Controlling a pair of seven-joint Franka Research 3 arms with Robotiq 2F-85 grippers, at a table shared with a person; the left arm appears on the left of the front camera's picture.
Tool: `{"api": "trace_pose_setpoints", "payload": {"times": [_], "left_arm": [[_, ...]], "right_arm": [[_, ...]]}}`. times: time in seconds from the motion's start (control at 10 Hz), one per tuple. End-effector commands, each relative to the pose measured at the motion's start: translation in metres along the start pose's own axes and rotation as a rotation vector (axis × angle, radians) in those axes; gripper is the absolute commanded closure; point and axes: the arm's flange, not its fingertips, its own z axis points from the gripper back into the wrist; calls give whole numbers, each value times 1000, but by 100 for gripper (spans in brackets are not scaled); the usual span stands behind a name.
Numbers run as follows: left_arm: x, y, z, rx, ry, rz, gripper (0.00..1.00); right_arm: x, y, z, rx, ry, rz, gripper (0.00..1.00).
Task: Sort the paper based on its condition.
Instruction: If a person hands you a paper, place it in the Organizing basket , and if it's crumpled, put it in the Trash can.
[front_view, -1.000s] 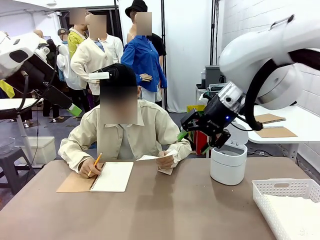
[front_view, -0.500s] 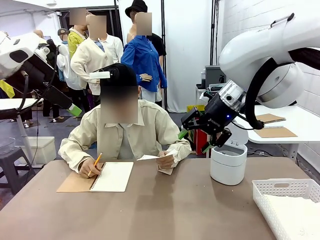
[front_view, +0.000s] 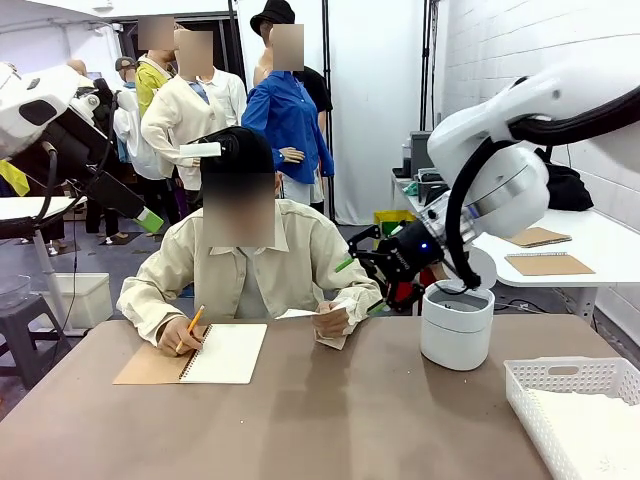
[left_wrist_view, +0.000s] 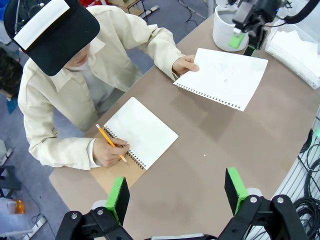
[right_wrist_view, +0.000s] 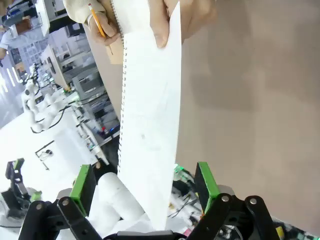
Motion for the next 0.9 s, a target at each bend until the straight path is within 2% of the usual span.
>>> {"api": "trace_pose_setpoints", "payload": {"times": [0.0, 0.2, 0.4, 0.6, 0.7, 0.8], "left_arm": [[0, 0, 0, -4, -1, 5, 0], [0, 0, 0, -4, -1, 5, 0], [0, 0, 0, -4, -1, 5, 0], [0, 0, 0, -4, -1, 5, 0], [0, 0, 0, -4, -1, 5, 0], [0, 0, 0, -4, -1, 5, 0]], "right_arm": [[14, 6, -12, 25, 65, -77, 0], [24, -9, -25, 92, 156, -165, 0], [31, -21, -31, 114, 165, -193, 0], [33, -27, -33, 69, 145, -136, 0], [28, -28, -31, 85, 157, -172, 0], [29, -27, -31, 79, 153, -161, 20]]}}
